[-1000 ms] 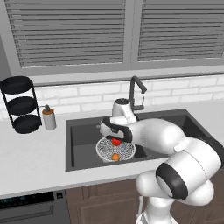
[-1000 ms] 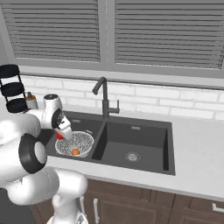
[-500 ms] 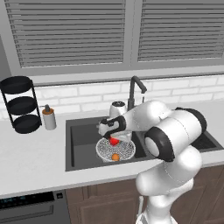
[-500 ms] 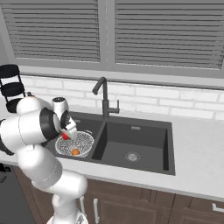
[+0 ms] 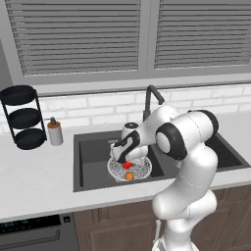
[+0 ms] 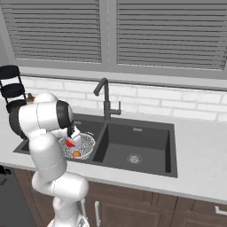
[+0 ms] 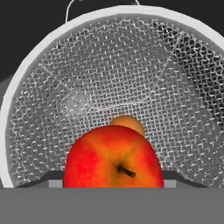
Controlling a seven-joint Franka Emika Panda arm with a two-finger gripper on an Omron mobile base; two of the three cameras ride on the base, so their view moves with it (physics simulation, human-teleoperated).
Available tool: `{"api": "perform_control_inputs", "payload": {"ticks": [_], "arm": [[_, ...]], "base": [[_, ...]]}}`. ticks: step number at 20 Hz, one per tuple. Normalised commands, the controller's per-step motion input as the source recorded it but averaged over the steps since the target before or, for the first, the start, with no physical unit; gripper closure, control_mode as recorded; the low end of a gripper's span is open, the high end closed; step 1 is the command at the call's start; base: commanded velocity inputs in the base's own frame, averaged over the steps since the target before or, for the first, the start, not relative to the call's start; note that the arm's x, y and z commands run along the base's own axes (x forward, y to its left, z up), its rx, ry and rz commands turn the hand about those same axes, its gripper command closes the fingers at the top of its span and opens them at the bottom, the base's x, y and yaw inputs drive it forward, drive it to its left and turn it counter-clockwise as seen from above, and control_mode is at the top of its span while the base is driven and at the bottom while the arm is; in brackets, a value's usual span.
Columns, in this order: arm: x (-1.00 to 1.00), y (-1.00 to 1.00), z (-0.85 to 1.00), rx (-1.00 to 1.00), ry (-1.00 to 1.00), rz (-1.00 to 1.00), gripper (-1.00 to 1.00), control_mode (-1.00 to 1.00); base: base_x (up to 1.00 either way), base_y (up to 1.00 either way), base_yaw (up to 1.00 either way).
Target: Put the colander in the sink, put the apple, tangerine in the colander, and turn on the sink faucet and pour water over the colander.
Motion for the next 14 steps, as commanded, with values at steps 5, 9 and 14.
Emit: {"api": "perform_control_inputs", "payload": {"ticks": [5,9,14], "arm": [[0.05,0.00,-0.22,0.00,0.00,0.00,1.00,-1.00],[0.07,0.00,-0.24,0.00,-0.02,0.00,1.00,-1.00],[0.09,0.00,-0.25,0.00,-0.02,0.00,1.00,-1.00]], "base": [[0.00,0.00,0.00],[0.00,0.00,0.00],[0.00,0.00,0.00]]}}
